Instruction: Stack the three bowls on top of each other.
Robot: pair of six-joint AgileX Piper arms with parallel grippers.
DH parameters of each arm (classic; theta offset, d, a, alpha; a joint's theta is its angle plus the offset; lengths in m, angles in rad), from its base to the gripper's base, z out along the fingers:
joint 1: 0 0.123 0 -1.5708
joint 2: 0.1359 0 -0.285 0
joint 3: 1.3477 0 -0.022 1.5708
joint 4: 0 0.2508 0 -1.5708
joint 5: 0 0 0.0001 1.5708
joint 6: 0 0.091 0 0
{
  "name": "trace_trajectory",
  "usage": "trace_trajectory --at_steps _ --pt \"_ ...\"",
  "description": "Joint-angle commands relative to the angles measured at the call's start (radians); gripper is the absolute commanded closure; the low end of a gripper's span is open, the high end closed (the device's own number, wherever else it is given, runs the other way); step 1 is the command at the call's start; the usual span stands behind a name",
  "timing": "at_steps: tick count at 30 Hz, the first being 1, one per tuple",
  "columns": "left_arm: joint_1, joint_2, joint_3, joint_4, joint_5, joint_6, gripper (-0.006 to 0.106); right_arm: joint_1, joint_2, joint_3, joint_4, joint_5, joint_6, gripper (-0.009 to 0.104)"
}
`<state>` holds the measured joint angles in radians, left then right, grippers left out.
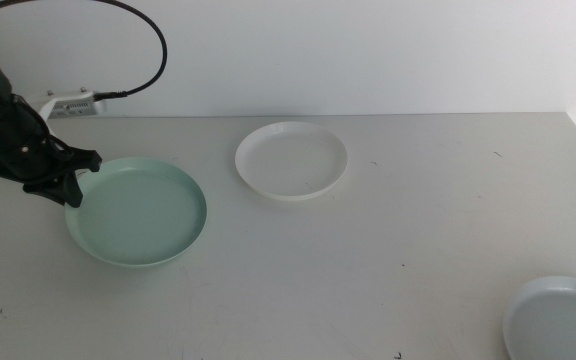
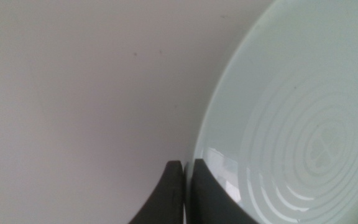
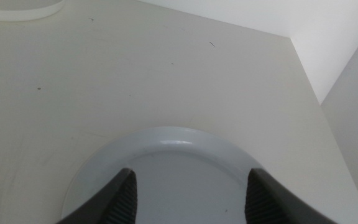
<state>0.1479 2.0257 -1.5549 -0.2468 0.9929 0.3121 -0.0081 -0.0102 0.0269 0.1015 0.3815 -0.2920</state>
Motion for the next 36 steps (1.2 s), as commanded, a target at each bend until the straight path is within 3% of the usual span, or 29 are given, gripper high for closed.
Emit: trace_trajectory --at_steps 1,17,36 --pt "0.002 -0.140 0.054 -0.029 -0.046 -0.019 0.100 -0.008 -0.027 -0.005 -0.010 -0.061 -0.014 0.050" --pt "-0.032 -0.520 0.469 -0.163 -0.091 -0.019 0.100 -0.008 -0.027 -0.005 -0.010 -0.061 -0.014 0.050" --pt "-0.453 -0.473 0.498 -0.189 -0.279 -0.226 0.100 -0.008 -0.027 -0.005 -0.010 -0.061 -0.014 0.050"
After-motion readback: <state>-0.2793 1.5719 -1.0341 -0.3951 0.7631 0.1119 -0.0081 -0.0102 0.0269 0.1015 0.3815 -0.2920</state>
